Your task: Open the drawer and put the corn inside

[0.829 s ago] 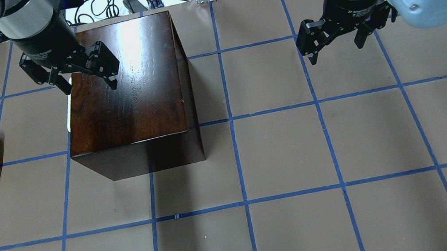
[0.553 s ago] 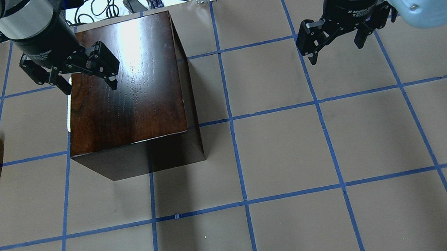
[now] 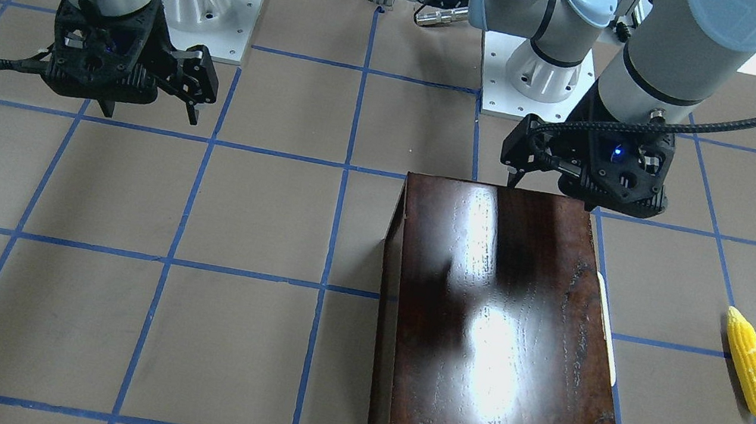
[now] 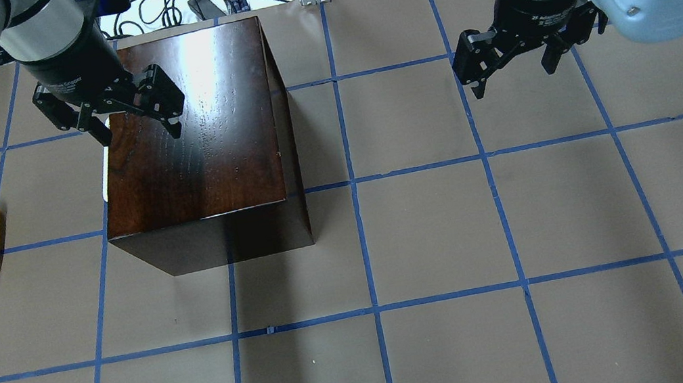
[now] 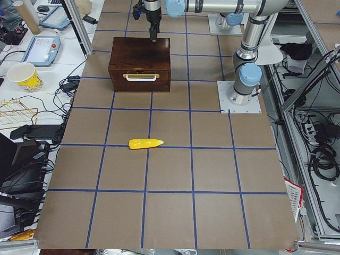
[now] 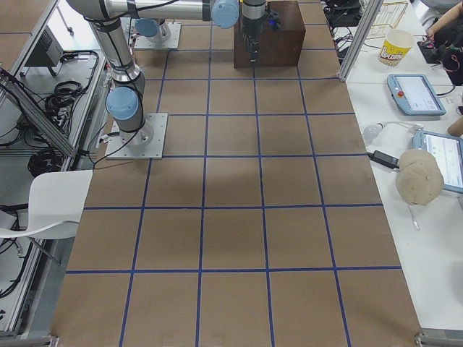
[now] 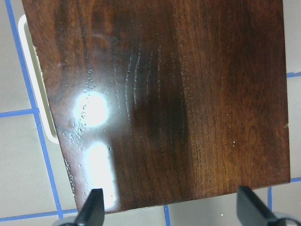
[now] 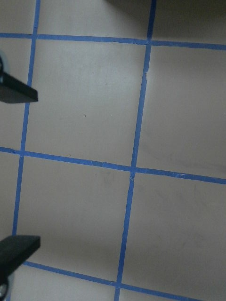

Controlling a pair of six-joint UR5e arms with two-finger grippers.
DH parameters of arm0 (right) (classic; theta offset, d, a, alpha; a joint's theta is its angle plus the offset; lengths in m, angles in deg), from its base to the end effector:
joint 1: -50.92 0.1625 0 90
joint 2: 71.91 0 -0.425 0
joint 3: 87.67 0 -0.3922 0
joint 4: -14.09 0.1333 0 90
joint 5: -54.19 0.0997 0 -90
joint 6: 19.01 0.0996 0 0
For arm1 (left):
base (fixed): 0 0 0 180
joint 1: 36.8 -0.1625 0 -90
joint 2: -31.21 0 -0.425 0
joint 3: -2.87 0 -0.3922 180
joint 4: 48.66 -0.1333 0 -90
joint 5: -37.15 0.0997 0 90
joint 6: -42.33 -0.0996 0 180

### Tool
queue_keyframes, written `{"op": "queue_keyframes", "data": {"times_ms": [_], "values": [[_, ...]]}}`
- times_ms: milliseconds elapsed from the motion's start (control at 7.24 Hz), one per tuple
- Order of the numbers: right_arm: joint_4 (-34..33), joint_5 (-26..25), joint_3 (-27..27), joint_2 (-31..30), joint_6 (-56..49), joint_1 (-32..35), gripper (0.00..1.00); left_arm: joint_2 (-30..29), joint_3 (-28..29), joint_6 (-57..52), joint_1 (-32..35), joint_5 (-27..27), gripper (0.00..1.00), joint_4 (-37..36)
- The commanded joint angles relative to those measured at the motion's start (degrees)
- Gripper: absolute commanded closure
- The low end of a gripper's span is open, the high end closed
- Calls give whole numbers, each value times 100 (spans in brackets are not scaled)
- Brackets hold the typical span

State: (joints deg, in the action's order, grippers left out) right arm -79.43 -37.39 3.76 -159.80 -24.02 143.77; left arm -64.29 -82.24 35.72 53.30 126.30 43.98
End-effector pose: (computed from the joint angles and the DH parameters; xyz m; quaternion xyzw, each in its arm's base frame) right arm 0.1556 -0.4996 0.4634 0.0685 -0.9976 -0.0004 0.0138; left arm -0.1357 -0.5266 0.4763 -0.0583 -0.9979 -0.0279 0.0090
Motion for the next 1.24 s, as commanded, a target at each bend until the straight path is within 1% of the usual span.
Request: {"op": "queue_keyframes", "data": {"times_ms": [0,1105], "values": [[0,0,-3,0,0,4,0,-12,-5,-7,-1,15,0,8],[0,0,-3,0,0,-13,0,-47,-5,-16,-36,-73,0,-53]]}}
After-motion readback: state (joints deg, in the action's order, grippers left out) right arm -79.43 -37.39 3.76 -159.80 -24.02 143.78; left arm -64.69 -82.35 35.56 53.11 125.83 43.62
